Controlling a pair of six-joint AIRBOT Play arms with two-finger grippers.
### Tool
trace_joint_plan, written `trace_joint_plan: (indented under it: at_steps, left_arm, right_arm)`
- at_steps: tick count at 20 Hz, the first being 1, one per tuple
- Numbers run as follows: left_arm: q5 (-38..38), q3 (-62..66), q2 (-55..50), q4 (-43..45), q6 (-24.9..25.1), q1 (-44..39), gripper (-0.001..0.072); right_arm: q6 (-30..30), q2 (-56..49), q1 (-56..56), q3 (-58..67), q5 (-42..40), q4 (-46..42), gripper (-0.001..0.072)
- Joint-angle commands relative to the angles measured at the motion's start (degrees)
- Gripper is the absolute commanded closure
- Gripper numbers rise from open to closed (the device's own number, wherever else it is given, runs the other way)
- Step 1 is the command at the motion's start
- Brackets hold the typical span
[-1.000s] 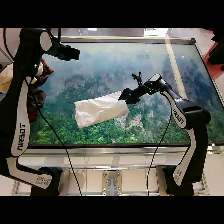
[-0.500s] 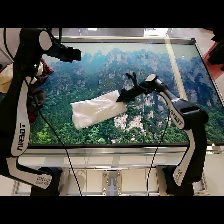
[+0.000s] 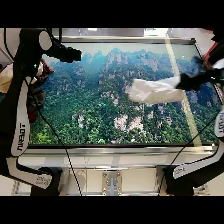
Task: Fold the shirts.
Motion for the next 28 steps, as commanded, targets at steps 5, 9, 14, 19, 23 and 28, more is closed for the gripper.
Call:
trace_joint_plan:
  at_steps: [5, 9, 14, 19, 23, 28]
  left_arm:
    - [0.02, 0.07, 0.02, -3.87, -0.66, -0.09, 0.0696]
    - [0.00, 0.07, 0.02, -4.70, -0.66, -0.13, 0.0696]
    - [-0.09, 0.07, 0.00, -5.77, -0.81, -0.11, 0.0695]
    - [-0.59, 0.07, -0.04, -7.17, -1.66, -0.11, 0.0696]
    - [-9.73, 0.07, -0.04, -8.92, -4.61, -0.11, 0.0696]
    - [-12.83, 0.07, -0.04, -8.92, -4.61, -0.09, 0.0696]
  right_arm:
    - [11.15, 13.25, -19.56, -18.38, 5.09, -38.42, 0.0682]
    - [10.93, 17.86, -22.88, -32.22, 4.83, -45.90, 0.0668]
    - [10.91, 23.61, -20.92, -29.88, 5.60, -45.13, 0.0204]
    - [2.54, 32.20, -11.34, -22.25, -9.46, -1.88, 0.0206]
    - [-15.17, 31.23, 5.46, -22.34, -22.58, 27.50, 0.0206]
    - [-15.43, 26.91, 25.86, -22.84, -25.99, 15.93, 0.0206]
